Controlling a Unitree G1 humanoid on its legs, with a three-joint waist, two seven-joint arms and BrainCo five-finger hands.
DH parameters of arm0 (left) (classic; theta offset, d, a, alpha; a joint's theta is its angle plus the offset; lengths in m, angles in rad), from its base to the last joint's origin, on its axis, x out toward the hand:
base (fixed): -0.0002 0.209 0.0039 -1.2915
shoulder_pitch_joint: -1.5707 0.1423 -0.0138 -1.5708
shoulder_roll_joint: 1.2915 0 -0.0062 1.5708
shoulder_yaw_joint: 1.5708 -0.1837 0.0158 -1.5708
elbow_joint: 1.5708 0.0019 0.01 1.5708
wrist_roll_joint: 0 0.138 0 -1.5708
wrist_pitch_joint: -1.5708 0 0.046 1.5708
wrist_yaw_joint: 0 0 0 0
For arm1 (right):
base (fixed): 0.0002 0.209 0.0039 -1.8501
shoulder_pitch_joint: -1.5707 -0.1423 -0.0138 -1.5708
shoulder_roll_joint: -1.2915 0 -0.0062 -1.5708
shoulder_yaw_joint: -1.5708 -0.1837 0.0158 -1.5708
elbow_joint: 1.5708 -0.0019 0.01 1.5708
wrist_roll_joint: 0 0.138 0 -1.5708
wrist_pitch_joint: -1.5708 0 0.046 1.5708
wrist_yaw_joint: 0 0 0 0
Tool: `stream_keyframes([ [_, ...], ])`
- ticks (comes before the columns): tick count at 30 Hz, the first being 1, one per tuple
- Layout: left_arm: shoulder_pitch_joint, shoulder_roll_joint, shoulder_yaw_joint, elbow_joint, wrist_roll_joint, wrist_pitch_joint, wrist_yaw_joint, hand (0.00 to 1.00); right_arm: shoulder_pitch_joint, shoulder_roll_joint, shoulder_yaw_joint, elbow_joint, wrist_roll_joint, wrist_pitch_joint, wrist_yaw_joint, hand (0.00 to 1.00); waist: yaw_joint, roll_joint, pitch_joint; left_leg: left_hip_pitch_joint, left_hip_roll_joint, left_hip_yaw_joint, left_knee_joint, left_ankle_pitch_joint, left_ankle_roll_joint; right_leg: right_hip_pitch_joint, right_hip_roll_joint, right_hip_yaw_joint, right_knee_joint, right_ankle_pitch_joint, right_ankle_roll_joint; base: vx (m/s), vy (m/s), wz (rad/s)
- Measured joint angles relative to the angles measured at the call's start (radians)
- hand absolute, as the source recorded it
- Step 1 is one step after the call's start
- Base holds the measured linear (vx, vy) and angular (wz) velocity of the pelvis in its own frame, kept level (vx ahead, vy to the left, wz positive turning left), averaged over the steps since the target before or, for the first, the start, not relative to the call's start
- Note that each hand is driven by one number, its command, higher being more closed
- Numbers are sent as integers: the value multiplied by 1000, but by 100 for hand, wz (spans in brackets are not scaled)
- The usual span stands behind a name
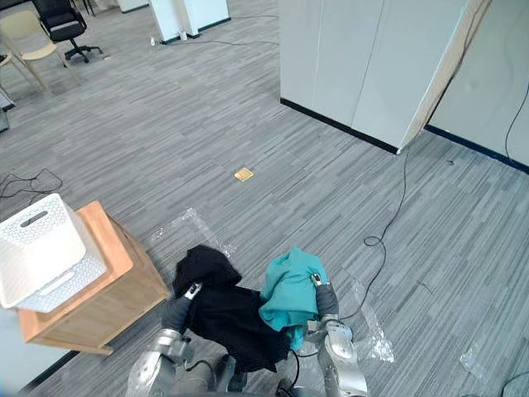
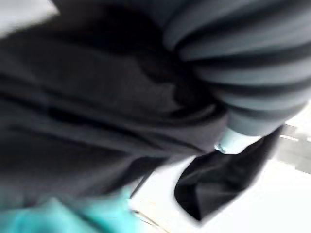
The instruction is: Tidy the bed and pick cloth on bed and put in laundry
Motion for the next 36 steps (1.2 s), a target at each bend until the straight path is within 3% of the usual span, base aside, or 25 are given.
stream_keyframes([
  [1,23,5,-31,1,13,-37,15,100,17,14,0,-14,0,-15,4,100,18,-28,-12,16,-16,13,-5,-43,20,-30,-26,16,77,-43,34,522,170,-27],
  [2,8,7,-56,17,19,-52,29,100,15,16,-1,-3,0,-18,4,100,21,-27,-11,38,-19,13,9,-83,43,-105,-49,21,284,-73,70,509,181,-12],
  [3,-2,13,-66,22,19,-59,38,100,15,17,1,4,0,-18,5,100,20,-26,-10,58,-22,11,17,-97,42,-154,-64,23,425,-74,74,393,184,7],
  [4,-19,32,-73,20,18,-79,50,100,16,17,11,7,1,-18,7,100,17,-42,-3,116,-44,10,13,-133,54,-264,-120,20,737,-20,100,420,180,19],
  [5,-31,44,-71,19,18,-87,60,100,22,23,22,8,1,-17,21,100,4,-53,6,182,-73,-3,11,-165,74,-344,-167,20,960,21,85,445,154,28],
  [7,-48,65,-69,11,16,-85,102,100,45,27,36,3,1,-15,47,100,-37,-46,3,265,-82,-60,4,-203,93,-394,-192,20,1043,6,63,487,78,75],
  [9,-70,74,-68,-26,7,-78,137,100,64,34,39,-17,1,-12,68,100,-54,-50,-5,322,-78,-116,-37,-215,96,-472,-196,17,999,-20,74,608,-3,92],
  [11,-96,71,-71,-60,5,-59,161,100,69,37,39,-45,1,1,86,100,-68,-42,-1,352,-57,-188,-55,-233,92,-528,-193,0,857,-39,75,502,-76,99],
  [12,-113,65,-70,-65,3,-45,168,100,71,39,41,-53,1,1,94,100,-75,-25,3,369,-27,-230,-55,-246,87,-531,-173,-11,697,-32,75,449,-131,103],
  [14,-122,64,-67,-63,1,-35,170,100,73,41,56,-56,1,1,106,100,-79,-13,-6,383,12,-287,-41,-263,70,-517,-128,16,403,61,76,634,-236,106],
  [15,-122,62,-60,-63,-1,-35,167,100,85,49,60,-78,2,1,111,100,-86,-25,-13,385,24,-318,-9,-290,32,-483,-115,65,210,173,85,726,-328,109],
  [16,-129,44,-39,-31,-13,-33,164,100,86,45,62,-87,3,1,116,100,-86,4,-13,402,61,-338,20,-327,-1,-444,-88,52,186,281,39,725,-319,98],
  [17,-129,21,-19,-24,-26,-28,165,100,68,37,52,-85,3,2,120,100,-69,26,-13,396,91,-333,44,-298,-19,-442,-80,30,240,224,15,573,-265,62],
  [21,-101,5,31,-27,-72,-29,164,100,52,31,48,-90,2,10,150,100,-65,6,-23,406,80,-337,145,-143,-32,-375,-128,-54,384,54,-7,446,-240,78],
  [23,-52,-21,88,-60,-114,-36,140,100,48,11,56,-111,1,35,175,100,-55,24,-12,194,117,-311,611,-26,-148,-189,-89,-150,244,16,-13,471,-267,111],
  [24,-35,-22,94,-80,-122,-37,130,100,46,6,55,-116,0,40,180,100,-53,34,-10,136,133,-284,720,-35,-149,-143,-76,-174,214,15,-14,477,-243,91],
  [25,-7,-17,105,-109,-134,-37,109,100,43,-3,53,-109,0,45,183,100,-27,34,-5,39,165,-202,845,-75,-139,-65,-67,-222,160,15,-15,383,-227,65],
  [27,22,-15,128,-110,-151,-36,89,100,29,-13,32,-78,-24,52,195,100,3,16,-3,-45,192,-56,813,-133,-118,25,-73,-276,79,15,-12,330,-172,58],
  [28,32,-15,139,-114,-165,-33,83,100,22,-15,9,-67,-43,59,200,100,8,23,-6,-71,189,33,688,-136,-122,72,-74,-315,37,15,4,327,-62,86],
  [30,44,-22,144,-144,-174,-14,72,100,33,-43,2,-57,-62,64,200,100,-7,47,-22,-75,151,172,416,-65,-109,115,-71,-391,12,3,37,385,-21,122],
  [31,43,-17,148,-155,22,-20,181,100,47,-50,-2,-40,-67,72,199,100,-9,40,-38,-54,118,269,289,-59,-9,139,-74,-440,14,-9,61,364,-12,141],
  [32,38,-12,147,-155,71,-20,214,100,53,-50,-4,-32,-68,80,199,100,-16,27,-48,-33,88,294,214,-53,15,138,-86,-470,17,-9,69,432,-30,201],
  [33,17,-12,146,-159,91,-2,235,100,50,-53,-13,-29,-69,88,196,100,-21,14,-62,-1,39,341,72,-12,92,122,-97,-506,32,-1,82,368,-30,192],
  [34,-12,-13,158,-177,-49,116,193,100,41,-55,-18,-13,-86,-16,191,100,-8,16,-64,10,14,371,-12,12,143,107,-93,-507,57,4,90,329,-22,172],
  [36,-17,-18,189,-69,-95,172,165,100,6,-51,-8,-14,-104,-145,176,100,-6,21,-63,56,9,335,-95,22,160,68,-99,-474,177,-32,94,276,-37,112],
])
